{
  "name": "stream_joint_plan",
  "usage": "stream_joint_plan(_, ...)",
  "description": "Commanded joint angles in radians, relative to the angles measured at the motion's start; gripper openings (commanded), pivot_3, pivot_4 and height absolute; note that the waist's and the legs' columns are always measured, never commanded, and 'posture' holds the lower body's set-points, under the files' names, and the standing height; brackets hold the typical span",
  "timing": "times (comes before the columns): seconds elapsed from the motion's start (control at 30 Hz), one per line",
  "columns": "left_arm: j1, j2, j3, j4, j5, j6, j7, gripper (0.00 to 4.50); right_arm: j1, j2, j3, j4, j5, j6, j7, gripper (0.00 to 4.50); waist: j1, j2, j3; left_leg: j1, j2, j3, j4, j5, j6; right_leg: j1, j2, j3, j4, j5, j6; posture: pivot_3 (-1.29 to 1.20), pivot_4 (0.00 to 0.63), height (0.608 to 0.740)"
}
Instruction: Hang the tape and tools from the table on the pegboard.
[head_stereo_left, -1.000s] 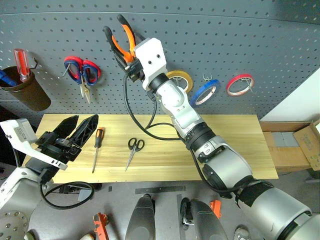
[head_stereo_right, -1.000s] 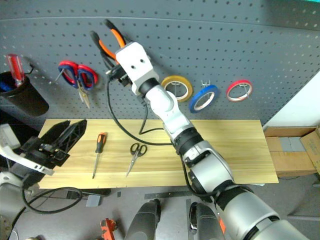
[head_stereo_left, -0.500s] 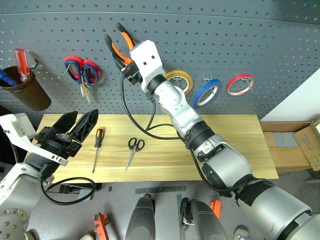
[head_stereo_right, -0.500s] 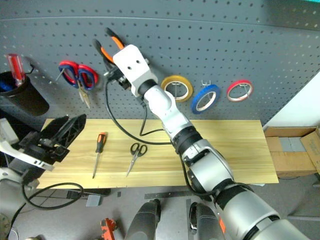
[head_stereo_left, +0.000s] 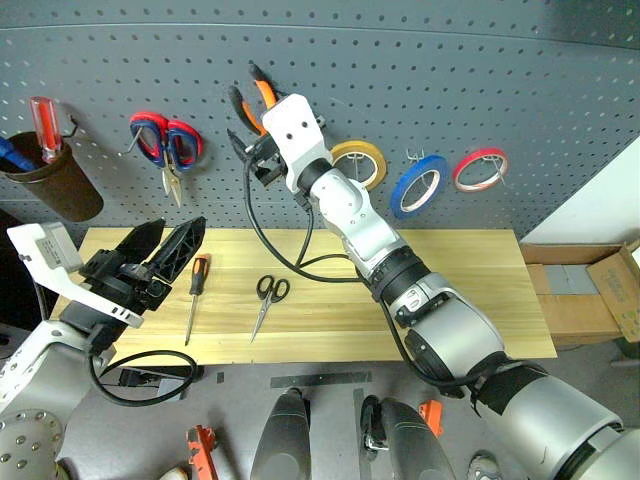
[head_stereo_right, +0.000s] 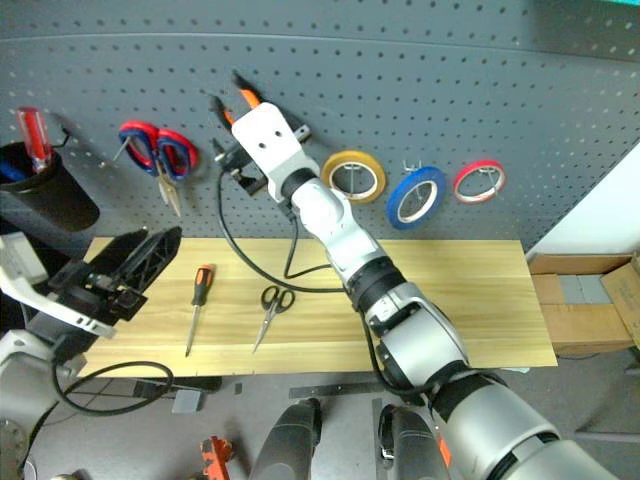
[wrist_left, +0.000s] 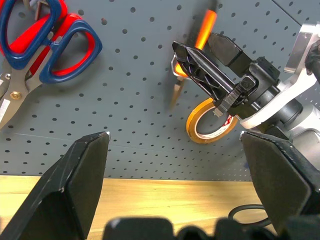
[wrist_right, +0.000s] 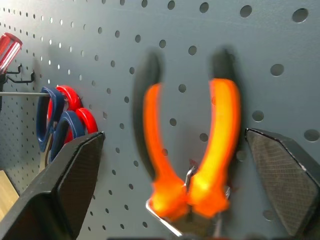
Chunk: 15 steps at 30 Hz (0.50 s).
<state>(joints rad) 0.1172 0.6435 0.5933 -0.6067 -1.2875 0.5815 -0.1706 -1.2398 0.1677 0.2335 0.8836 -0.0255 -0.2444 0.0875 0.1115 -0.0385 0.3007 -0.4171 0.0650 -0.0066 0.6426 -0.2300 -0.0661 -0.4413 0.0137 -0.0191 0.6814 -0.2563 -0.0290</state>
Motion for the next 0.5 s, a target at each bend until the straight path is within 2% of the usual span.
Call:
stream_joint_plan(0.03,0.005,0.007,0.007,0.010,0.015,-0.009,-0.041,4.50,0.059,0.067,0.008,-0.098,-0.008,-0.001,0.017,4.48,-0.001,0.000,0.000,0.000,0.000,0.000,0.000,0.000,0.000,0.000,0.000,0.000,0.000,0.000,0.000,0.31,0.260,0.740)
stream_joint_plan(0.13,0.023,-0.003,0.004,0.023,0.039,-0.016,-0.080,4.50,0.158,0.005,0.029,-0.283,-0.001,0.047,0.094,4.48,-0.002,0.000,0.000,0.000,0.000,0.000,0.000,0.000,0.000,0.000,0.000,0.000,-0.001,0.000,0.000,0.31,0.263,0.740)
stream_joint_plan(0.3,0.061,-0.034,-0.022,0.007,0.102,-0.025,-0.100,4.50,0.325,-0.111,0.030,-0.635,0.029,0.231,0.231,4.48,-0.002,0.000,0.000,-0.001,0.000,0.000,0.000,0.000,0.000,0.000,0.000,0.000,-0.001,0.000,0.000,0.29,0.272,0.740)
stream_joint_plan(0.43,0.086,-0.106,-0.127,-0.044,0.229,-0.042,-0.037,4.50,0.484,-0.283,0.015,-0.923,0.092,0.457,0.388,4.48,0.003,0.000,0.000,0.000,0.000,-0.001,0.000,0.000,0.000,0.001,-0.001,0.000,-0.001,-0.003,0.005,0.27,0.281,0.740)
stream_joint_plan(0.5,0.084,-0.140,-0.187,-0.059,0.300,-0.047,-0.002,4.50,0.535,-0.347,0.008,-1.000,0.112,0.514,0.437,4.48,0.002,0.000,0.000,0.001,0.000,-0.002,0.000,0.000,0.000,0.002,-0.001,0.000,-0.001,-0.003,0.005,0.25,0.285,0.740)
